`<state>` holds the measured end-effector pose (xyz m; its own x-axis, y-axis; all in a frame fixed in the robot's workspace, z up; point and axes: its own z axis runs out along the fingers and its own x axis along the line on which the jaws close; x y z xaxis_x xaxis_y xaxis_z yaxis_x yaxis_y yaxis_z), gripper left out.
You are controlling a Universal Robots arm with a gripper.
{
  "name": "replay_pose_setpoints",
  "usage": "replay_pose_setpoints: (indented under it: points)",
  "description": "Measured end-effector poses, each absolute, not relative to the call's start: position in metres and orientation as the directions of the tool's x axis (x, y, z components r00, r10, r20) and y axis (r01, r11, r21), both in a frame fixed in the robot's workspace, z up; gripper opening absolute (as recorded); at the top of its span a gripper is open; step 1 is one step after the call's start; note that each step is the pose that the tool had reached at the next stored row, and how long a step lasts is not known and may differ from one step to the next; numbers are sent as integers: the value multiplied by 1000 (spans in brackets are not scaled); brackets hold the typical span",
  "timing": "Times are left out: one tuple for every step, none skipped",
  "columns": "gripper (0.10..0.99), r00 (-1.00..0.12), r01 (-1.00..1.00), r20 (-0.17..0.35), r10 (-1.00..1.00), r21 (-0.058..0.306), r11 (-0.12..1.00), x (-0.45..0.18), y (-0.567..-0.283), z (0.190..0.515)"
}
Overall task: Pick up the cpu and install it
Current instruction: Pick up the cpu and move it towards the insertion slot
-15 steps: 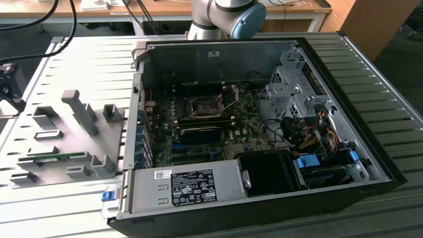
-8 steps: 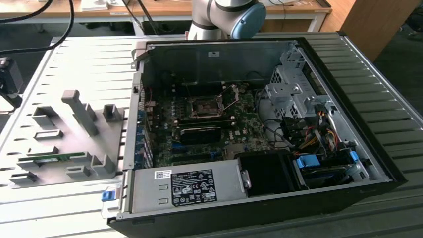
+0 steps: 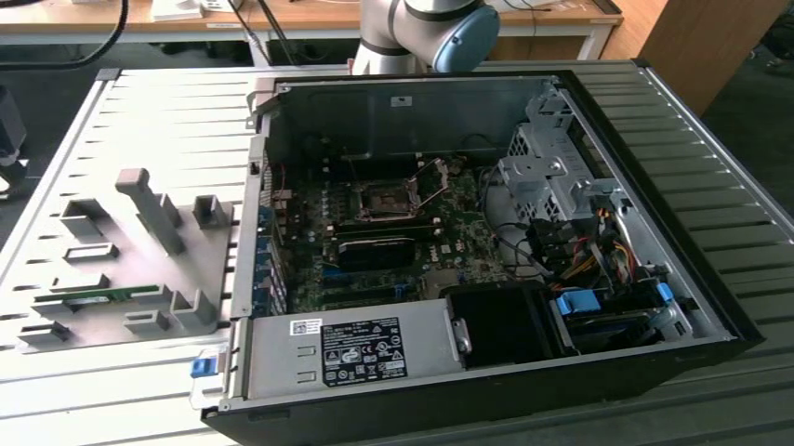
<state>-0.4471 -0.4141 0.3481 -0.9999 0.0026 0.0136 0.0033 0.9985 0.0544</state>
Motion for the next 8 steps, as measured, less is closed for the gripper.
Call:
replay_pose_setpoints:
  points:
    - [529,-1000,3,14,3,54,999,-447,-414,352]
    - [529,-1000,3,14,3,54,999,-447,-414,355]
    - [529,-1000,4,14,3,54,999,-447,-414,359]
    - [529,-1000,4,14,3,54,999,-447,-414,363]
    - [529,-1000,4,14,3,54,999,-447,-414,367]
    - [529,-1000,4,14,3,54,999,-447,-414,371]
    - [529,-1000,4,14,3,54,999,-447,-414,374]
    - [529,-1000,4,14,3,54,999,-447,-414,377]
